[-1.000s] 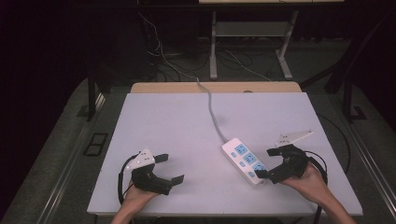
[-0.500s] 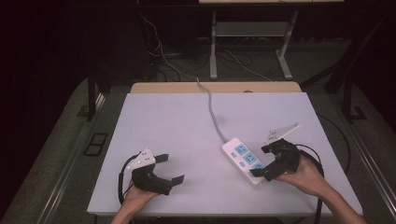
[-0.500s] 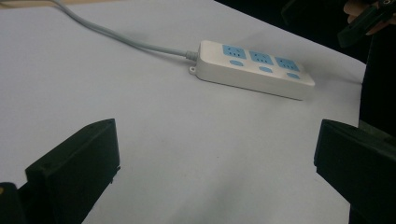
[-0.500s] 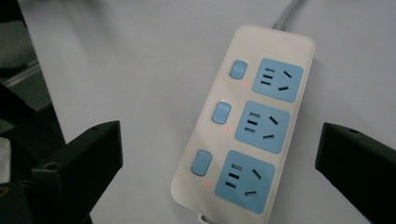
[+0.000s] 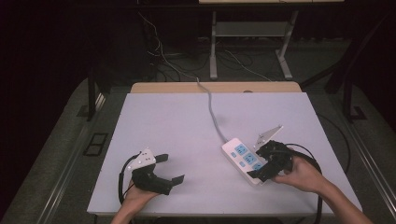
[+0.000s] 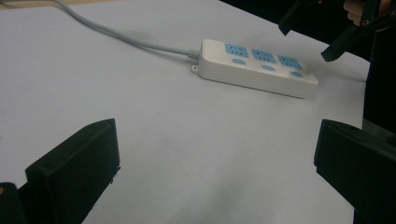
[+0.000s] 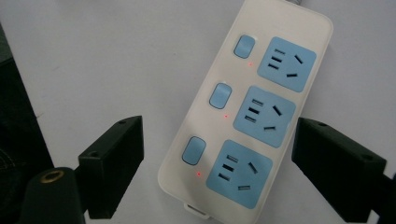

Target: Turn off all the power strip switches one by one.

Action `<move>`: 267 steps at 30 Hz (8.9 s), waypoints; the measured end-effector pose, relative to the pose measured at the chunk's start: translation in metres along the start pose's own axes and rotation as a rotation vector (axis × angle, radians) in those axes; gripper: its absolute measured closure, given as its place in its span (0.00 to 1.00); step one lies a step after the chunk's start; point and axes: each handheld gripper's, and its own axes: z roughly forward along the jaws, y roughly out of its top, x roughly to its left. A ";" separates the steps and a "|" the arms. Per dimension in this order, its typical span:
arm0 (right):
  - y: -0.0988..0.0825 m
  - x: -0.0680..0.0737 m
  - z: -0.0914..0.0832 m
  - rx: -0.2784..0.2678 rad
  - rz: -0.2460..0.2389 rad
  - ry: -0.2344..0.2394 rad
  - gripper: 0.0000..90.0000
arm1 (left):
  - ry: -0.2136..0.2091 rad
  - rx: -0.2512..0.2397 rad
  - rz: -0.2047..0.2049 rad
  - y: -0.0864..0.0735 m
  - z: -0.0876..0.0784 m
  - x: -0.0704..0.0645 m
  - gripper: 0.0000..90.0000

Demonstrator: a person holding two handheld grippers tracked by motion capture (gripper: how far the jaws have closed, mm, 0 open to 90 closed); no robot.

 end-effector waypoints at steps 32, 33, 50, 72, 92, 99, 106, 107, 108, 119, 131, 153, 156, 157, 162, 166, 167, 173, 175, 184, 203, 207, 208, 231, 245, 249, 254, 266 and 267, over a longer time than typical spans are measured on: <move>-0.013 -0.010 0.008 -0.010 0.046 0.149 1.00 | 0.007 0.011 0.010 -0.001 0.001 0.000 0.00; -0.013 -0.011 0.010 -0.012 0.047 0.151 1.00 | 0.007 0.011 0.010 -0.001 0.001 0.000 0.00; -0.015 -0.010 0.019 -0.023 0.054 0.170 1.00 | 0.008 0.020 0.016 -0.001 0.002 0.001 0.00; -0.024 -0.014 0.024 -0.072 0.078 0.211 1.00 | 0.002 0.026 0.011 -0.002 0.003 -0.001 0.00; -0.024 -0.014 0.024 -0.070 0.081 0.207 1.00 | 0.000 0.030 0.006 -0.002 0.003 -0.001 0.00; -0.024 -0.013 0.024 -0.065 0.082 0.205 1.00 | -0.001 0.032 0.008 -0.002 0.004 0.000 0.00; -0.023 -0.012 0.020 -0.072 0.077 0.187 1.00 | -0.001 0.032 0.008 -0.002 0.004 0.000 0.00; -0.024 -0.013 0.019 -0.073 0.084 0.187 1.00 | 0.000 0.033 0.009 -0.002 0.004 0.000 0.00; -0.024 -0.013 0.019 -0.071 0.080 0.185 1.00 | -0.001 0.033 0.007 -0.002 0.004 0.000 0.00; -0.023 -0.015 0.012 -0.097 0.084 0.193 1.00 | 0.000 0.032 0.008 -0.002 0.004 0.000 0.00; -0.010 -0.018 -0.004 -0.113 0.065 0.183 1.00 | -0.002 0.031 0.007 -0.002 0.004 0.000 0.00; 0.020 -0.019 -0.006 -0.091 0.025 0.160 1.00 | -0.004 0.033 0.008 -0.001 0.004 0.001 0.00; 0.024 -0.020 -0.004 -0.089 0.019 0.161 1.00 | -0.004 0.032 0.009 -0.001 0.004 0.001 0.00; 0.025 -0.020 -0.003 -0.087 0.018 0.161 1.00 | -0.004 0.031 0.009 -0.001 0.004 0.001 0.00; 0.028 -0.022 0.001 -0.079 0.024 0.161 1.00 | -0.006 0.030 0.008 -0.001 0.004 0.001 0.00; 0.030 -0.022 0.005 -0.069 0.021 0.161 1.00 | -0.005 0.029 0.007 -0.001 0.003 0.001 0.00; 0.030 -0.022 0.007 -0.068 0.020 0.163 1.00 | -0.005 0.029 0.007 -0.001 0.003 0.001 0.00; 0.031 -0.022 0.011 -0.060 0.019 0.163 1.00 | -0.005 0.029 0.009 -0.001 0.003 0.001 0.00; 0.032 -0.023 0.013 -0.059 0.016 0.164 1.00 | -0.004 0.029 0.009 -0.001 0.003 0.001 0.00; 0.031 -0.025 0.021 -0.049 0.024 0.171 1.00 | -0.005 0.028 0.009 -0.001 0.003 0.001 0.00; 0.025 -0.028 0.038 -0.023 0.038 0.183 1.00 | -0.004 0.029 0.011 -0.001 0.003 0.001 0.00; 0.022 -0.028 0.039 -0.023 0.047 0.188 1.00 | -0.004 0.029 0.010 -0.001 0.003 0.001 0.00; 0.021 -0.028 0.039 -0.022 0.049 0.190 1.00 | -0.004 0.029 0.009 -0.001 0.003 0.001 0.00; 0.011 -0.029 0.041 -0.076 0.074 0.198 1.00 | -0.007 0.031 0.010 -0.001 0.004 0.000 0.00; 0.009 -0.030 0.043 -0.082 0.096 0.210 1.00 | -0.011 0.031 0.009 -0.001 0.004 -0.001 0.00; 0.009 -0.029 0.043 -0.083 0.092 0.202 1.00 | -0.011 0.035 0.011 -0.001 0.005 0.000 0.00; 0.009 -0.027 0.042 -0.087 0.066 0.191 1.00 | -0.009 0.034 0.010 -0.001 0.004 0.001 0.00; 0.011 -0.027 0.040 -0.097 0.060 0.198 1.00 | -0.012 0.035 0.009 -0.001 0.004 0.001 0.00; 0.011 -0.028 0.038 -0.095 0.059 0.188 1.00 | -0.011 0.035 0.009 -0.002 0.004 0.001 0.00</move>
